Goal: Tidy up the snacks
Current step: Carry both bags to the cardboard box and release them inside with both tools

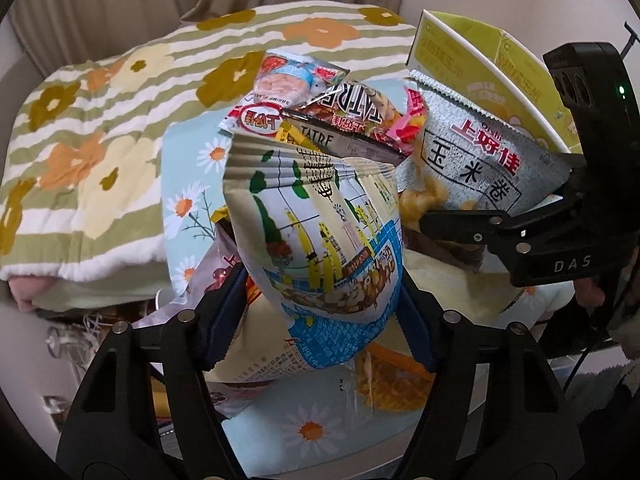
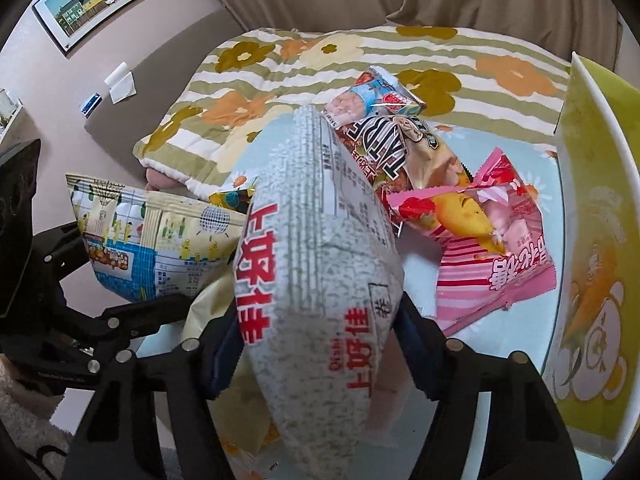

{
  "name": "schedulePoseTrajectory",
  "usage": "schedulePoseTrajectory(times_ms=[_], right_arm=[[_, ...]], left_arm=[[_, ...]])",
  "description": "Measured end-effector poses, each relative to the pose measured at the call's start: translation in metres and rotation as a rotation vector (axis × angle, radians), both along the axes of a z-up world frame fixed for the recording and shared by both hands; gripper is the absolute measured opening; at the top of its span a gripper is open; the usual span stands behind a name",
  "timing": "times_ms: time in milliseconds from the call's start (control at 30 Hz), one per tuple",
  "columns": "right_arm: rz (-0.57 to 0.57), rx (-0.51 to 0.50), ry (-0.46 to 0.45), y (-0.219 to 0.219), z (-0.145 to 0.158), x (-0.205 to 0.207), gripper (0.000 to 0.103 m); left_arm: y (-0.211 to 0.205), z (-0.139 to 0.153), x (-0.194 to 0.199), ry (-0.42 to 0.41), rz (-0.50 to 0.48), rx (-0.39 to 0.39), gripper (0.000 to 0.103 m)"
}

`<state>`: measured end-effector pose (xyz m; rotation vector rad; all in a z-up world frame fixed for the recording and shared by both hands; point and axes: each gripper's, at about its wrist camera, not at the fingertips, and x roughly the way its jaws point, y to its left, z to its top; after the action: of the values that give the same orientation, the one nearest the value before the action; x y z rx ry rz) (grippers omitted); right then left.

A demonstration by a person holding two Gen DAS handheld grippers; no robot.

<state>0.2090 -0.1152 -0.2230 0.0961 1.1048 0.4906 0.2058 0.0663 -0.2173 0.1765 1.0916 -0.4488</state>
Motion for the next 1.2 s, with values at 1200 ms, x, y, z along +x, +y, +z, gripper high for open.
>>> schedulePoseTrajectory(times_ms=[1200], right_arm=[[-0.281, -0.039, -0.286, -0.246, 0.151, -0.054, 0.059]], left_arm=[[-0.210, 0.146, 0.012, -0.295, 0.059, -0.141, 0.065]])
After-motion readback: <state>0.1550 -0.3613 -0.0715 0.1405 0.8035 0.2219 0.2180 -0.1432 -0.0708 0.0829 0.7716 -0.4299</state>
